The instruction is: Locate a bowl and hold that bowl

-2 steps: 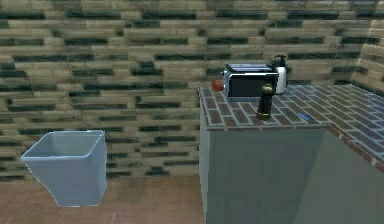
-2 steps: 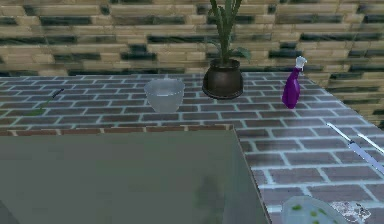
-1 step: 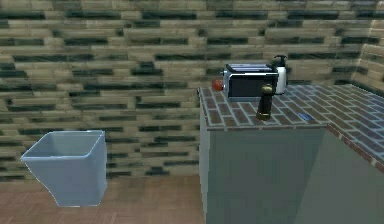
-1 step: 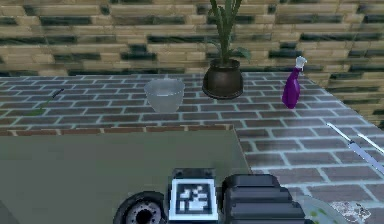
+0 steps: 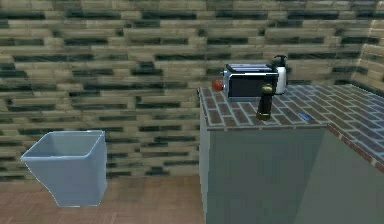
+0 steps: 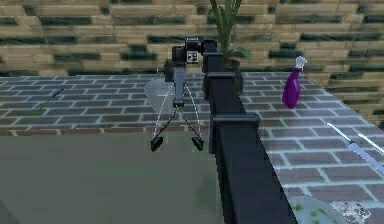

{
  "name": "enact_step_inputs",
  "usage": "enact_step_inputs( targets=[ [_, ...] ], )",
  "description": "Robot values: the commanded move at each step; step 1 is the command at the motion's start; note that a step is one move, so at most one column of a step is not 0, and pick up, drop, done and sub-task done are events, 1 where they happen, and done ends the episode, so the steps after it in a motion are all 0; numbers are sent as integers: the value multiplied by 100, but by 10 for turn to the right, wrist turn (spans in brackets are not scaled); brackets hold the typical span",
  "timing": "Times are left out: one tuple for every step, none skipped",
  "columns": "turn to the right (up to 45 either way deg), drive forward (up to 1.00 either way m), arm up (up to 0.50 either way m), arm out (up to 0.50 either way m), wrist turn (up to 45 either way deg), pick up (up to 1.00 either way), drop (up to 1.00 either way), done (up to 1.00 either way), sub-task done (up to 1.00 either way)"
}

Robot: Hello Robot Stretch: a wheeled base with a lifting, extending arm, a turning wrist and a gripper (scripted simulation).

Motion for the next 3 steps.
enact_step_inputs(
  targets=[
    [0, 0, 0, 0, 450, 0, 0, 0, 0],
    [0, 0, 0, 0, 450, 0, 0, 0, 0],
    [0, 0, 0, 0, 450, 0, 0, 0, 0]
  ],
)
